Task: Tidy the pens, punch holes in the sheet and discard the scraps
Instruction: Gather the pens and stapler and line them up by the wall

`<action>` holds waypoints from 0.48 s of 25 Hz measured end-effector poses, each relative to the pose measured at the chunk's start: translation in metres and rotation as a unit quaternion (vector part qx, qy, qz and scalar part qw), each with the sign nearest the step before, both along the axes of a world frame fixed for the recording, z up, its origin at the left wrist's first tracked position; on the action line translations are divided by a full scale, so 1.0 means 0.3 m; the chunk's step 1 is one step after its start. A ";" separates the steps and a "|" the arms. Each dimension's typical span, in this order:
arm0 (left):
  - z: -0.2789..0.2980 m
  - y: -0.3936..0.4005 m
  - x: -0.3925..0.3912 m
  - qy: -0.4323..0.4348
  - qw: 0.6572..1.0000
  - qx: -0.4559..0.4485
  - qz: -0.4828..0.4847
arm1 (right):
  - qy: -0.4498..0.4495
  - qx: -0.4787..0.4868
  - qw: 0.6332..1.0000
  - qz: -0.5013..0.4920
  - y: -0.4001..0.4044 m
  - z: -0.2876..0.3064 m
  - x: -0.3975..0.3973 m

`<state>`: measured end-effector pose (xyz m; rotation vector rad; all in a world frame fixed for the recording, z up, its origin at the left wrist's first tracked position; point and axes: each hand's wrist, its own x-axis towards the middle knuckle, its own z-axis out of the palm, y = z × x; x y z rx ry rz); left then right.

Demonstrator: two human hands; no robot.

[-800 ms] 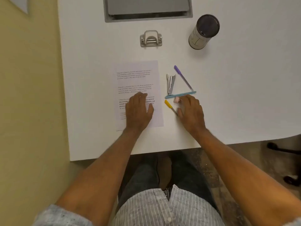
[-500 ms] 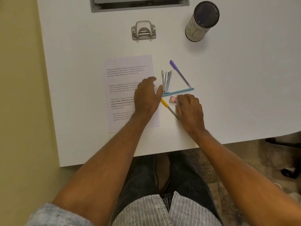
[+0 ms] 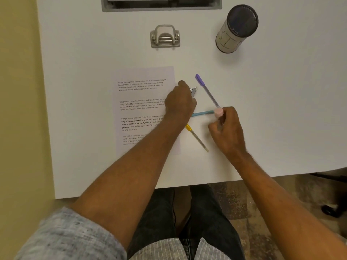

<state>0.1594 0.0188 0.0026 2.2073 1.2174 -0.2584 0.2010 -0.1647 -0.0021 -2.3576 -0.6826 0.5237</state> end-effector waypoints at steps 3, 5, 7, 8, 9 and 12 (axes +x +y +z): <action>-0.005 0.017 -0.003 -0.032 0.998 -0.037 0.030 | -0.009 0.013 1.000 0.005 0.058 0.016 0.056; 0.004 0.034 -0.012 -0.050 0.992 -0.090 0.078 | -0.009 0.012 1.000 -0.001 0.109 0.019 0.092; 0.026 0.057 -0.030 -0.087 0.975 -0.153 0.136 | -0.016 -0.004 1.000 -0.001 0.162 0.010 0.125; 0.040 0.067 -0.045 -0.115 0.960 -0.193 0.168 | -0.022 -0.016 1.000 0.006 0.185 0.000 0.141; 0.052 0.076 -0.063 -0.142 0.940 -0.236 0.200 | -0.025 -0.027 0.999 0.017 0.206 -0.012 0.157; 0.070 0.088 -0.137 -0.154 0.913 -0.300 0.229 | -0.025 -0.057 0.997 0.041 0.254 -0.049 0.188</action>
